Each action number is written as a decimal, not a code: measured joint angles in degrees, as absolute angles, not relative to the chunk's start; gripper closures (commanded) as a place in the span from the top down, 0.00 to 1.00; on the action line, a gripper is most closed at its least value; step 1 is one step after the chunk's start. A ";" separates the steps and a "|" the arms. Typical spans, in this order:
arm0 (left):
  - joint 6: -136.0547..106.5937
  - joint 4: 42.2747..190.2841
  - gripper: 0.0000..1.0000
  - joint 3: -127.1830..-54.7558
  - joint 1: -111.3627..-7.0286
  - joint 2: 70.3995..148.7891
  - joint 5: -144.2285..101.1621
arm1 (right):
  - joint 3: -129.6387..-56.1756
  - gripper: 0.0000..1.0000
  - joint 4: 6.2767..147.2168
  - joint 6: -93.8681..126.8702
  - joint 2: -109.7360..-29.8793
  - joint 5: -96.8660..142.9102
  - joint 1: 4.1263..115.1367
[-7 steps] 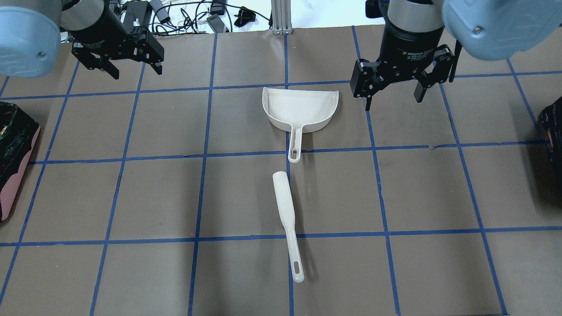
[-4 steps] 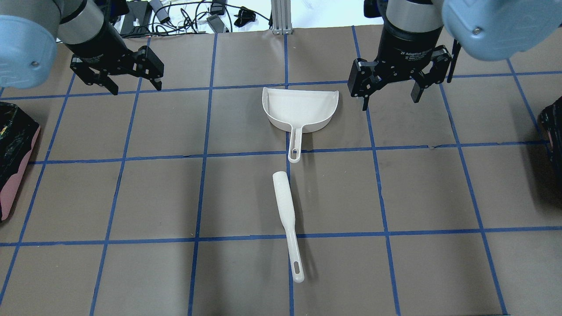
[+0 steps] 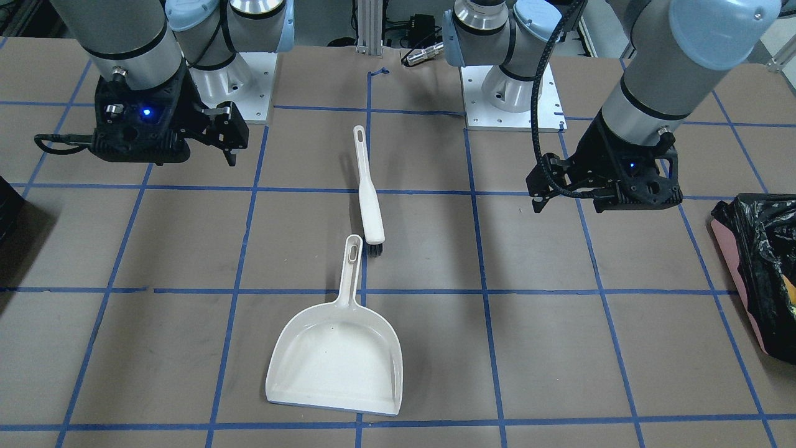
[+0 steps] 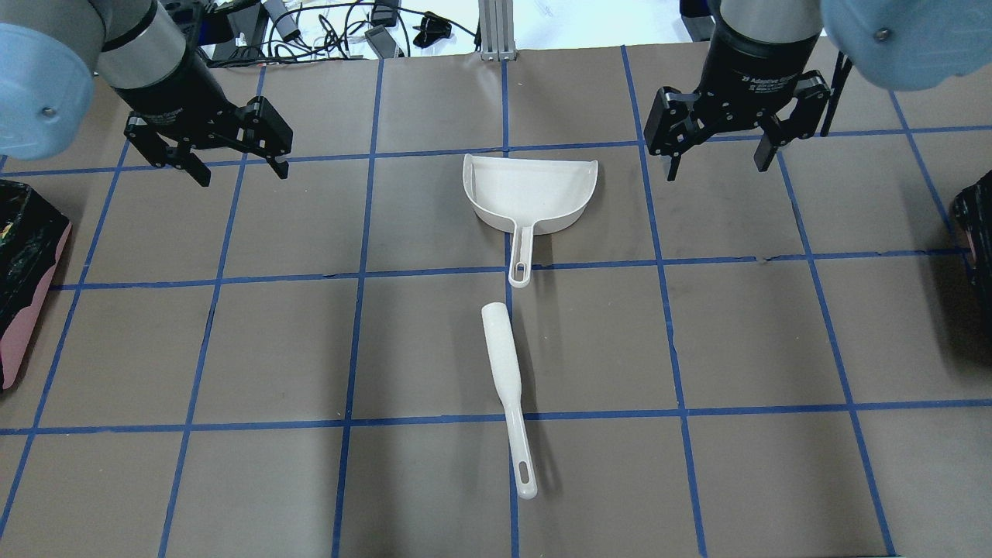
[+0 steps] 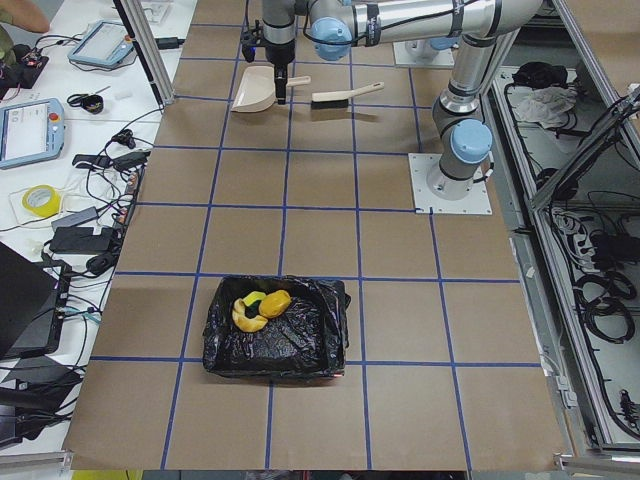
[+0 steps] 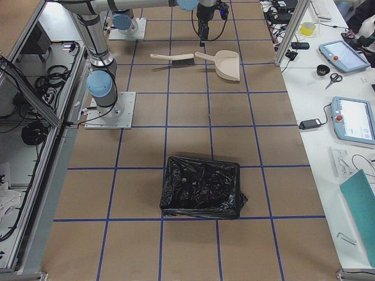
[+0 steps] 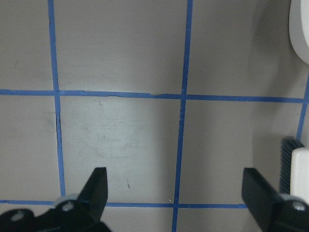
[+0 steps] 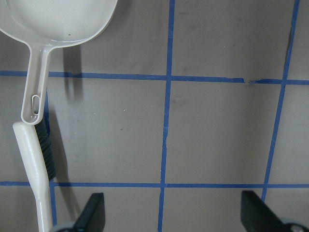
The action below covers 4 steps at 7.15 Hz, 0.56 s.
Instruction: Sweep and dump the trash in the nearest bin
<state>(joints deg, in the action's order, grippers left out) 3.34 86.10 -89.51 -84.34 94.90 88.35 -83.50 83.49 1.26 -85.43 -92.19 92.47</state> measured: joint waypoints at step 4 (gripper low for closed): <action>2.61 88.40 1.00 -89.43 -85.01 93.66 89.13 | -83.43 1.00 83.78 1.97 -85.43 -92.04 91.01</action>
<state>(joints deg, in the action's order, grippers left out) 2.61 88.40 -89.43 -85.01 93.66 89.13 -83.43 83.78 1.97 -85.43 -92.04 91.01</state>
